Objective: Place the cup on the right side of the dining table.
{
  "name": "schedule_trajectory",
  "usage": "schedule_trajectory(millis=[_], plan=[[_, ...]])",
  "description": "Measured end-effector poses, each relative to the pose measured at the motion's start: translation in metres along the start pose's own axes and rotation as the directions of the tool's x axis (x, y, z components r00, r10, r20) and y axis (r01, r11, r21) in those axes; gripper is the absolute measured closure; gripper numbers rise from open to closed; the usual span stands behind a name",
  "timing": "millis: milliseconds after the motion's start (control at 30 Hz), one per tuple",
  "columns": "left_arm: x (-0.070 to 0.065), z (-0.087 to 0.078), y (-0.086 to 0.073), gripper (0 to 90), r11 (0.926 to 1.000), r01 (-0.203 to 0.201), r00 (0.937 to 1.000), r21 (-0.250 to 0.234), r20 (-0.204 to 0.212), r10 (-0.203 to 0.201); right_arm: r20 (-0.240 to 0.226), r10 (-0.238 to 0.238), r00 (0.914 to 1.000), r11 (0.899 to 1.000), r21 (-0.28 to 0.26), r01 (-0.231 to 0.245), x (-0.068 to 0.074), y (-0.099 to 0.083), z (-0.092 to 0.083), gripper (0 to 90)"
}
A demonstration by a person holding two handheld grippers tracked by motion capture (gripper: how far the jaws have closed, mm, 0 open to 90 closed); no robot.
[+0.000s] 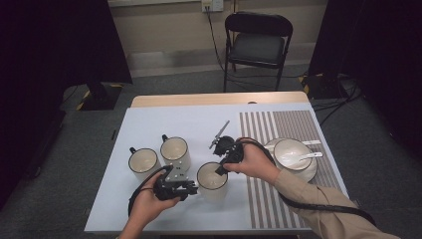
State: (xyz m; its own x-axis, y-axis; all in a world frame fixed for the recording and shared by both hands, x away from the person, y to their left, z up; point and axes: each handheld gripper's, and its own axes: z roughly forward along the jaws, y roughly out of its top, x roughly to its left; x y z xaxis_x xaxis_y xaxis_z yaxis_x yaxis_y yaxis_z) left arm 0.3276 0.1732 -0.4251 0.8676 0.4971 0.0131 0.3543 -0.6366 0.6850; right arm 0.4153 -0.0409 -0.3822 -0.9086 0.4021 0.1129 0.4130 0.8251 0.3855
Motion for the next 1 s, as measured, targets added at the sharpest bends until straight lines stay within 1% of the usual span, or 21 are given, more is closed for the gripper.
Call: schedule_trajectory(millis=[67,133,200,233,300,333,433,500,567,633,667,700,733,767,833,933,1000], plan=[[0.000,0.000,0.000,76.5,1.0000,0.000,1.0000,0.001,0.000,0.000,-0.001,0.003,1.0000,1.000,0.003,-0.003,0.000,0.000,0.000,66.9],[0.000,0.000,0.000,76.5,0.9999,0.005,1.0000,-0.010,0.001,-0.005,-0.004,0.004,1.0000,1.000,0.009,-0.004,0.001,0.001,0.002,68.9],[0.000,0.000,0.000,76.5,0.9999,0.006,1.0000,-0.011,0.001,-0.006,-0.002,0.004,1.0000,1.000,0.010,-0.004,0.001,0.001,0.002,69.5],[0.000,0.000,0.000,76.5,0.9999,0.006,1.0000,-0.011,-0.002,-0.006,-0.003,0.009,1.0000,1.000,0.010,-0.009,0.001,0.000,0.003,71.8],[-0.001,0.000,0.001,76.5,0.9999,0.006,1.0000,-0.011,-0.005,-0.006,-0.003,0.011,0.9999,1.000,0.015,-0.011,0.002,0.001,0.004,73.4],[-0.001,0.000,0.001,76.5,0.9999,0.001,1.0000,-0.012,-0.008,-0.001,-0.002,0.011,0.9999,1.000,0.014,-0.011,0.002,0.001,0.005,73.7],[-0.001,0.000,0.001,76.5,0.9999,0.005,1.0000,-0.014,-0.007,-0.005,0.002,0.011,0.9999,1.000,0.014,-0.011,0.003,0.001,0.005,74.4],[-0.002,-0.001,0.002,76.5,0.9998,0.009,0.9999,-0.017,-0.007,-0.009,0.008,0.017,0.9998,1.000,0.015,-0.017,0.003,0.001,0.005,75.5],[-0.003,-0.001,0.003,76.6,0.9996,0.012,0.9999,-0.025,-0.004,-0.012,0.026,0.017,0.9995,1.000,0.018,-0.018,0.003,0.001,0.004,77.7],[-0.003,-0.002,0.003,76.7,0.9996,0.013,0.9999,-0.026,-0.003,-0.013,0.033,0.012,0.9994,1.000,0.015,-0.012,0.003,0.001,0.004,78.6],[-0.004,-0.002,0.004,76.9,0.9991,0.016,0.9998,-0.038,0.011,-0.015,0.051,0.034,0.9981,0.999,0.011,-0.035,0.003,0.001,0.003,81.6],[-0.005,-0.002,0.006,76.9,0.9990,0.020,0.9994,-0.041,0.031,-0.018,0.056,0.032,0.9979,0.999,0.012,-0.033,0.003,0.001,0.003,82.3],[-0.005,-0.002,0.006,76.9,0.9990,0.020,0.9994,-0.041,0.031,-0.018,0.056,0.032,0.9979,0.999,0.012,-0.033,0.003,0.001,0.003,82.3],[-0.008,-0.003,0.008,76.9,0.9991,0.017,0.9995,-0.040,0.027,-0.016,0.051,0.051,0.9974,0.999,0.009,-0.052,0.001,0.001,0.002,83.4],[-0.008,-0.002,0.008,77.0,0.9990,0.017,0.9995,-0.041,0.027,-0.016,0.050,0.054,0.9973,0.998,0.011,-0.055,0.000,0.000,0.002,83.5],[-0.009,-0.002,0.009,76.9,0.9993,0.018,0.9996,-0.034,0.022,-0.018,0.054,0.054,0.9971,0.998,0.013,-0.054,0.001,0.000,0.002,83.7],[-0.010,-0.002,0.010,77.0,0.9993,0.019,0.9997,-0.033,0.018,-0.019,0.068,0.045,0.9967,0.999,0.020,-0.046,0.003,0.000,0.001,83.9]])
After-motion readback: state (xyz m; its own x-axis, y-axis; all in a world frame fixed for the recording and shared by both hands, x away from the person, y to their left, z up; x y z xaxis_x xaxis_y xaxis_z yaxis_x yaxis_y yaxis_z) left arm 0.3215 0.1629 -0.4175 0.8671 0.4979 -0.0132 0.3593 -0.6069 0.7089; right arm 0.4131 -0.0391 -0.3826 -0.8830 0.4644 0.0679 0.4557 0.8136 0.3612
